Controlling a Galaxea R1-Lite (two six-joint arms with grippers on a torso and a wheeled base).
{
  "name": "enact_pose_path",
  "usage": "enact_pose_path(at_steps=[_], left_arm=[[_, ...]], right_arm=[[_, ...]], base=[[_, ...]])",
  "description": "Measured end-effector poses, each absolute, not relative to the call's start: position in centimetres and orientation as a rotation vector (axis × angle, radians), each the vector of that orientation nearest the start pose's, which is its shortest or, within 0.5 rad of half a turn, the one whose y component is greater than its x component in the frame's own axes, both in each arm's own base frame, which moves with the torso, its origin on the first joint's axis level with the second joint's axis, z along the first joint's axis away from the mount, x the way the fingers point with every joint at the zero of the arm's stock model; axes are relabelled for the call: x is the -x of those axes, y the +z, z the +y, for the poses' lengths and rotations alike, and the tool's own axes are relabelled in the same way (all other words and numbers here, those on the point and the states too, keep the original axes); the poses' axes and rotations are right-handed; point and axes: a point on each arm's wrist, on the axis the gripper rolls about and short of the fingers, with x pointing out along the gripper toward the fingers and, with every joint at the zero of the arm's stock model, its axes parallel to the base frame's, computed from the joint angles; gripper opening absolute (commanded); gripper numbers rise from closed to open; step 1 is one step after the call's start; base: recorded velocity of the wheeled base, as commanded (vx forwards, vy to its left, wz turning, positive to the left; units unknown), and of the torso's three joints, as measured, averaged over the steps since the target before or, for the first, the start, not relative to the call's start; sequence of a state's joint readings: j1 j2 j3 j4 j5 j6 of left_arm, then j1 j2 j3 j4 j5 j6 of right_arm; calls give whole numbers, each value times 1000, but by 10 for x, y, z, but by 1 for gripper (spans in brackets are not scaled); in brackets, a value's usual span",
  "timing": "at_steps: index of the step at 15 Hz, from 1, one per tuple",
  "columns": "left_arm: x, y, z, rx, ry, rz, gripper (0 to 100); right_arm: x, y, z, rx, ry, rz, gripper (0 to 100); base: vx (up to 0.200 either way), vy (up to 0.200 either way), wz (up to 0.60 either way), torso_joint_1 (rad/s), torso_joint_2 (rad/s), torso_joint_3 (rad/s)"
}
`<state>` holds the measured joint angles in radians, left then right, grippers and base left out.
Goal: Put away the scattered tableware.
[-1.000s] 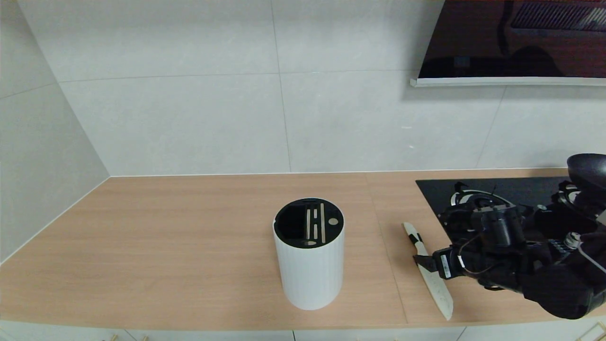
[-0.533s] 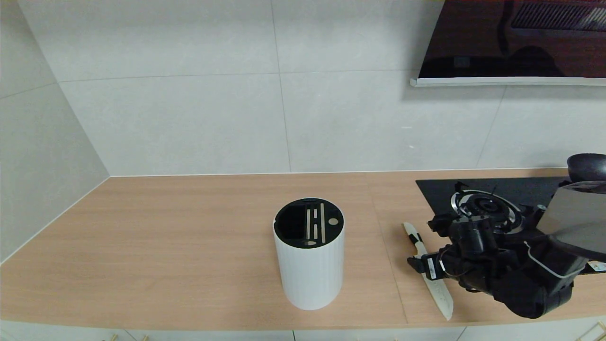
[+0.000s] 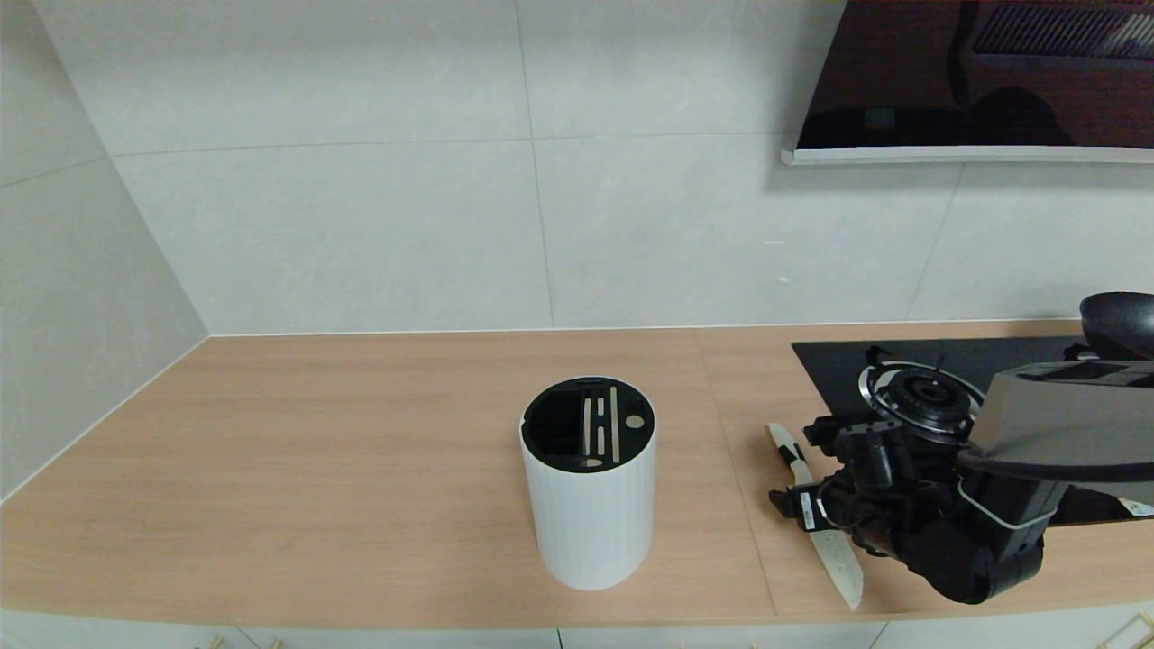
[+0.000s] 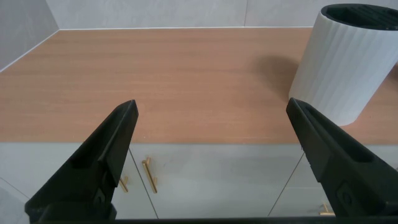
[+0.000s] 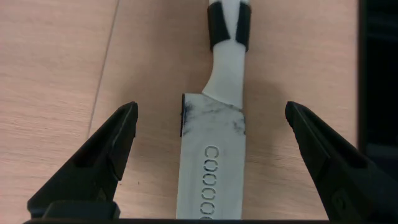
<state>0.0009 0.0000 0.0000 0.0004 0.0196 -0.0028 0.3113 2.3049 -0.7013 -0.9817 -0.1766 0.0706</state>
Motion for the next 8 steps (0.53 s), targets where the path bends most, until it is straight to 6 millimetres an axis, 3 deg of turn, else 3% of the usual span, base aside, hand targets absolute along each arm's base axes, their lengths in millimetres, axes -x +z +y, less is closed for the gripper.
enact_pose_path(at_steps=[8], left_arm=[[23, 75, 0, 2, 20, 0, 100]], right_arm=[[-339, -18, 105, 83, 107, 618, 100]], base=[[0, 0, 0, 0, 0, 0]])
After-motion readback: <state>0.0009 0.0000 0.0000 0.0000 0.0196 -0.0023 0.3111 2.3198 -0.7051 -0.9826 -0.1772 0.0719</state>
